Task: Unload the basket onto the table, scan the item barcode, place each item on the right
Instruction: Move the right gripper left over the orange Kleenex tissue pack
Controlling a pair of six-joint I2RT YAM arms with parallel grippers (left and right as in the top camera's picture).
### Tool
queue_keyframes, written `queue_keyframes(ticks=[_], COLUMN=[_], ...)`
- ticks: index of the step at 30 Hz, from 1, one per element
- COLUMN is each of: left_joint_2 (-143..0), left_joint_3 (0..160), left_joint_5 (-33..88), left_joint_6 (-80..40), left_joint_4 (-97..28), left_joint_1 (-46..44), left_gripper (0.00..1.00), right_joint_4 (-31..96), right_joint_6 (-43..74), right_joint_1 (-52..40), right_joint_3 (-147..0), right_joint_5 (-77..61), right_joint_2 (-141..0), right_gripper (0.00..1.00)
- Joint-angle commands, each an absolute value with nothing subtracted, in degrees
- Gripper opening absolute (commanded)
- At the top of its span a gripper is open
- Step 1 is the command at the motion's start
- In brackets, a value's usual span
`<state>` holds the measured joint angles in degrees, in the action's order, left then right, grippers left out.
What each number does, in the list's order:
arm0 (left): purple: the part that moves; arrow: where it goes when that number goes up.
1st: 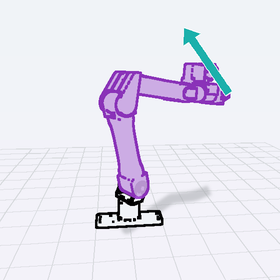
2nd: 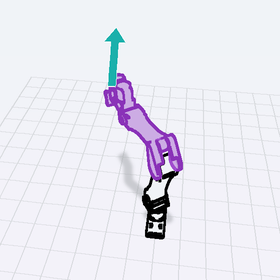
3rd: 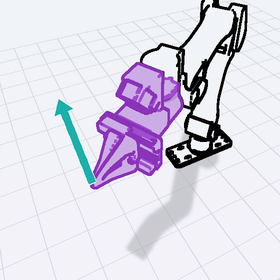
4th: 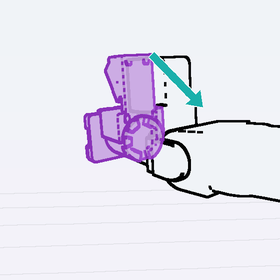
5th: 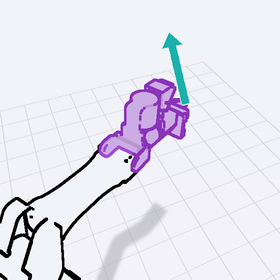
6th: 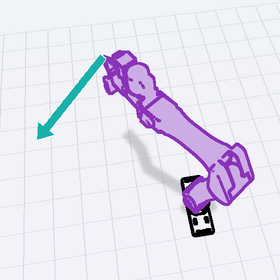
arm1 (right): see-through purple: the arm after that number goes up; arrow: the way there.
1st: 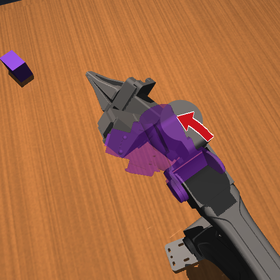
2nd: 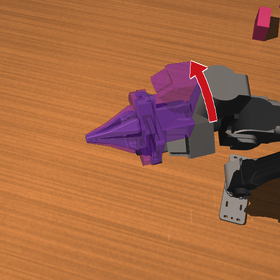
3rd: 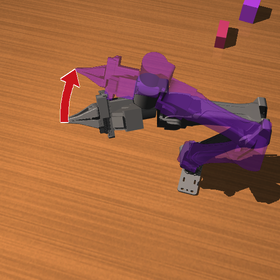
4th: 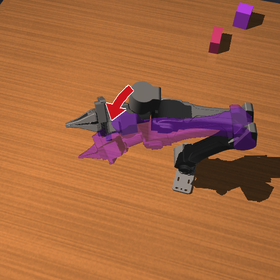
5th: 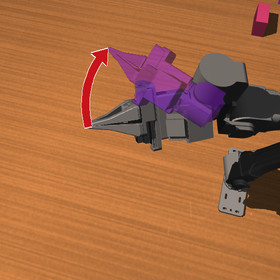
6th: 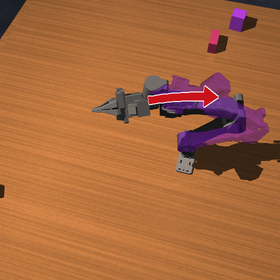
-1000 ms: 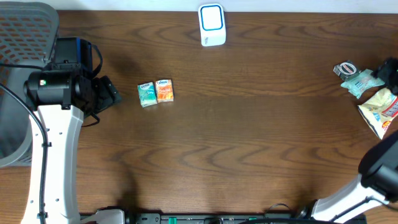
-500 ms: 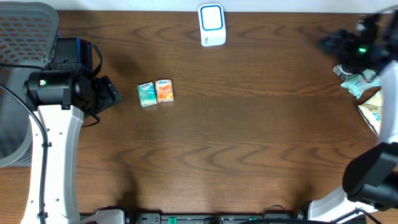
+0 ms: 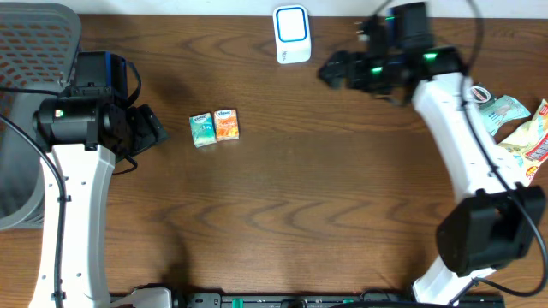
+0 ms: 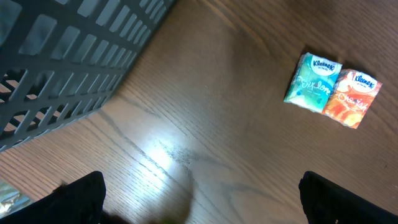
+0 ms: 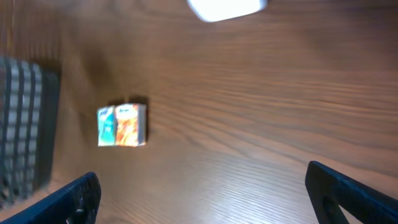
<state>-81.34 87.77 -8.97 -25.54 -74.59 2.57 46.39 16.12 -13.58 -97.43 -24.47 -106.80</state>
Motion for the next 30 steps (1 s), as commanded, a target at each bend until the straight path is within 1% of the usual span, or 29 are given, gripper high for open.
queue_keyframes(ticks=[1, 10, 14, 18, 21, 23, 28, 30], left_joint_2=[-81.58, -81.58, -81.58, -81.58, -81.58, -81.58, -81.58, -81.58], left_joint_3=[87.99, 87.99, 87.99, 87.99, 87.99, 87.99, 87.99, 87.99], left_joint_5=[-9.52, -9.52, -9.52, -9.52, -9.52, -9.52, -9.52, -9.52], left_joint_6=[-26.04, -26.04, -26.04, -26.04, -26.04, -26.04, -26.04, -26.04], left_joint_4=[-74.76, -74.76, -74.76, -74.76, -74.76, -74.76, -74.76, -74.76], left_joint_1=[2.83, 2.83, 2.83, 2.83, 2.83, 2.83, 2.83, 2.83], left_gripper=[0.98, 0.98, 0.98, 0.98, 0.98, 0.98, 0.98, 0.98], right_joint_4=[44.75, 34.63, 29.80, 26.41, 24.60, 23.92, 22.26, 21.19], right_joint_6=[16.25, 16.27, 16.62, 18.50, 20.80, 22.55, 22.72, 23.33], right_joint_1=[-18.09, -28.95, -31.94, -33.39, -33.71, -33.71, -33.80, -33.98], right_joint_3=[-97.71, -97.71, -97.71, -97.71, -97.71, -97.71, -97.71, -97.71], right_joint_5=[-21.96, -22.79, -22.61, -19.92, -17.43, -16.97, -16.60, -16.84], right_joint_2=[-109.97, -119.96, -123.11, -123.90, -123.90, -123.94, -125.19, -126.28], right_gripper=[0.99, 0.99, 0.97, 0.91, 0.91, 0.89, 0.84, 0.80])
